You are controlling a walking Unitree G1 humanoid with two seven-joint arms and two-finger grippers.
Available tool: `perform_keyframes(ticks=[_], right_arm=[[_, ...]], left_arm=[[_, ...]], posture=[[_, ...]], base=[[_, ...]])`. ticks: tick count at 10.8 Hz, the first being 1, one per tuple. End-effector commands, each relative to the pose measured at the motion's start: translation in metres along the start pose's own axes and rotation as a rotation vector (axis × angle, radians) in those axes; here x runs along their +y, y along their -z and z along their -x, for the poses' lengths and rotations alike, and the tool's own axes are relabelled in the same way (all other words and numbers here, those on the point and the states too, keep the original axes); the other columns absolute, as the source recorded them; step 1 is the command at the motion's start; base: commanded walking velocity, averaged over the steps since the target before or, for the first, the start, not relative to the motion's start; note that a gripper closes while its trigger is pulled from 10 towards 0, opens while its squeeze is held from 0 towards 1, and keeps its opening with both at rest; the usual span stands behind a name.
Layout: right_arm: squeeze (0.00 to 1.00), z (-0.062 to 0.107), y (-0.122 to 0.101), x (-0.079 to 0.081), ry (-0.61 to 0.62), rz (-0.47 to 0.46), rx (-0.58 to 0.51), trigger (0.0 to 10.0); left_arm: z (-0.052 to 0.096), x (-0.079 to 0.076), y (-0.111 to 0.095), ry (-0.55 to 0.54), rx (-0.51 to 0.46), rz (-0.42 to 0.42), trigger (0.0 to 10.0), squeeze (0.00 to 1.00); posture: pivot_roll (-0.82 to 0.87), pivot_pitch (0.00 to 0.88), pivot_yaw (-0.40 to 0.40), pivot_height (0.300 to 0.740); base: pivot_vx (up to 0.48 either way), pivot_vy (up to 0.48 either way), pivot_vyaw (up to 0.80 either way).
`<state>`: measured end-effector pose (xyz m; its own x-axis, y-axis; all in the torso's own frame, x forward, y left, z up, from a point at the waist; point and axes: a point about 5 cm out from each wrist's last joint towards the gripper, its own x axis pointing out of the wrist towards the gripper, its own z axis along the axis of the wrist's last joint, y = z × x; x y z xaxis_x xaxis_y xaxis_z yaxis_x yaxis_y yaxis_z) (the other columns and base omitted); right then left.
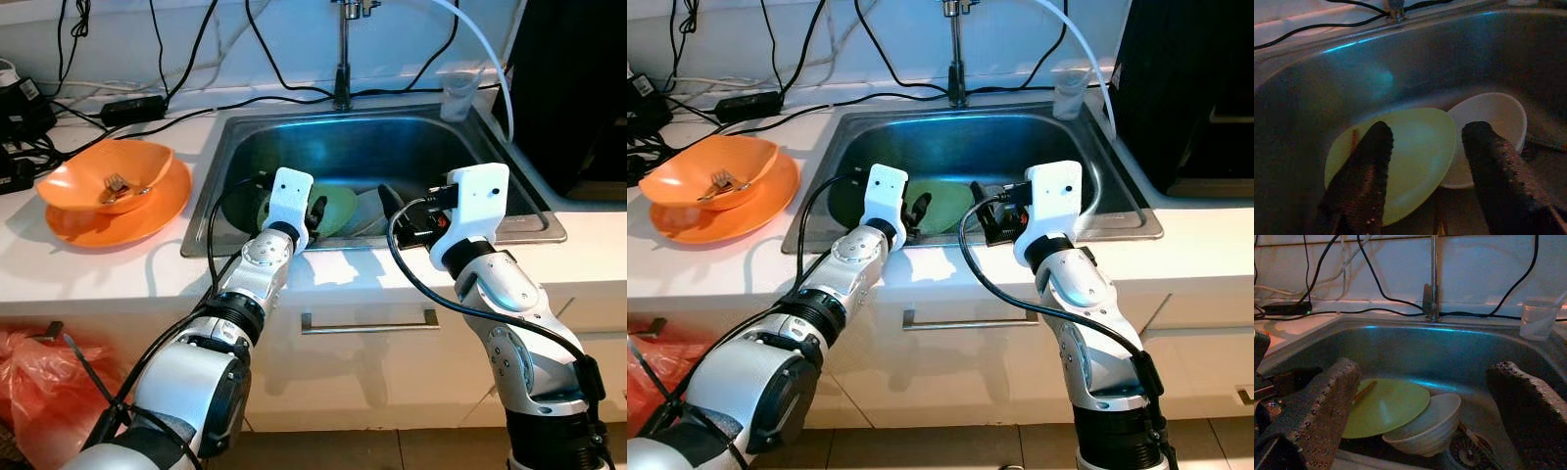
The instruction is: Kitchen organization
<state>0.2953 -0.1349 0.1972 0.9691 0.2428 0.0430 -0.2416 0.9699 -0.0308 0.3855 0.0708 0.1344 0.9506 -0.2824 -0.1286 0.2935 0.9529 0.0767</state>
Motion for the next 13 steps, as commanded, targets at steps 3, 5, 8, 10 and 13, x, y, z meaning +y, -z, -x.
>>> perform_keyframes(ticks=[3, 5, 8, 10, 13], right_arm=[[0.00, -0.001, -0.001, 0.005, -0.029, -0.004, 0.006, 10.0], [0.00, -0.002, 0.000, 0.006, -0.041, -0.009, 0.012, 10.0], [0.00, -0.007, 0.000, 0.011, -0.067, -0.008, 0.011, 10.0], [0.00, -0.009, 0.001, 0.013, -0.087, -0.004, 0.013, 10.0], [0.00, -0.008, 0.007, 0.018, -0.119, -0.004, 0.035, 10.0]], left_arm=[[-0.002, 0.012, -0.010, -0.051, -0.030, 0.006, 10.0, 1.00], [-0.002, 0.022, -0.030, -0.105, -0.124, -0.023, 10.0, 1.00], [0.006, 0.042, -0.037, -0.188, -0.226, -0.080, 10.0, 1.00], [0.018, 0.055, -0.029, -0.244, -0.270, -0.124, 10.0, 1.00], [0.040, 0.085, -0.033, -0.412, -0.346, -0.243, 10.0, 1.00]], posture=[[-0.11, 0.000, 0.100, 0.740], [-0.10, 0.000, 0.097, 0.740], [-0.08, 0.000, 0.089, 0.740], [-0.08, 0.000, 0.079, 0.740], [-0.05, 0.000, 0.064, 0.740]], base=[[0.000, 0.000, 0.00], [0.000, 0.000, 0.00], [0.000, 0.000, 0.00], [0.000, 0.000, 0.00], [0.000, 0.000, 0.00]])
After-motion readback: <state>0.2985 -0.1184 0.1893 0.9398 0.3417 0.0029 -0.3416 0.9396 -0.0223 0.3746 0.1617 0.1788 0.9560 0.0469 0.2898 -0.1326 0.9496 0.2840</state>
